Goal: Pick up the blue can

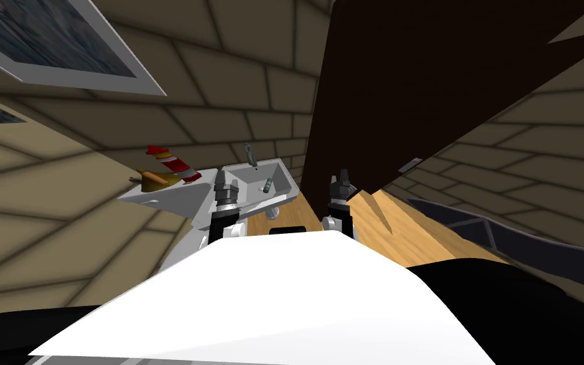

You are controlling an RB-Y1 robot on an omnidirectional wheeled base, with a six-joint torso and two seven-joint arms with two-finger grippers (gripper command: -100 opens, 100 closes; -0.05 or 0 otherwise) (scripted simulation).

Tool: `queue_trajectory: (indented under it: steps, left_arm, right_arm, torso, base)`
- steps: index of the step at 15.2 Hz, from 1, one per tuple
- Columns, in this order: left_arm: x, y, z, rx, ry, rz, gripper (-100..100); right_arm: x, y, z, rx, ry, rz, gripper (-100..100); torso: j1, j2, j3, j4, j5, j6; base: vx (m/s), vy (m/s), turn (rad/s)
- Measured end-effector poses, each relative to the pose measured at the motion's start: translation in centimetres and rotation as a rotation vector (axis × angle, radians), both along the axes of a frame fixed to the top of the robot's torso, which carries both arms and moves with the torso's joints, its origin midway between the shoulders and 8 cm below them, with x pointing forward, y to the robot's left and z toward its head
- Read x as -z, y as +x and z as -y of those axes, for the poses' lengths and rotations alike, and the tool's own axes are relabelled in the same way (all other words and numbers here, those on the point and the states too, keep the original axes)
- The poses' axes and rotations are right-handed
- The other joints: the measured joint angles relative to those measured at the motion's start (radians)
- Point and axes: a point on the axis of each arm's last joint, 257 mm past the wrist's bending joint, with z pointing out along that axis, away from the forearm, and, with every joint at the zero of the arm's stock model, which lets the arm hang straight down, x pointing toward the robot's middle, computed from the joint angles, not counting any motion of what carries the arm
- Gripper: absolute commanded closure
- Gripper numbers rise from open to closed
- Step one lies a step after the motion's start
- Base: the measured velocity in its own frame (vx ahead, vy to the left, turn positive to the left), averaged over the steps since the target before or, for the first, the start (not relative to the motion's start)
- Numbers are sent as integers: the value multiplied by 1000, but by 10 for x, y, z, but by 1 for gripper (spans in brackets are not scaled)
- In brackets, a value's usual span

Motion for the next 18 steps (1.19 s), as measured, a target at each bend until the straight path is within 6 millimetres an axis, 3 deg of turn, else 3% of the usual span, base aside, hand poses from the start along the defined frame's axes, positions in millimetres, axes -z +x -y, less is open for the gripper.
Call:
queue_trajectory:
  steps: [9, 18]
  left_arm:
    - [25, 5, -10, 47, 81, -112, -100]
    - [81, 7, -66, 13, 47, -328, -100]
  right_arm:
    - [0, 0, 0, 0, 0, 0, 0]
    - [0, 0, 0, 0, 0, 0, 0]
  torso:
    - [-7, -6, -3, -1, -2, 0]
    - [-13, -12, -7, -3, -3, 0]
  base:
    - [69, -72, 28]
    - [162, -155, 53]
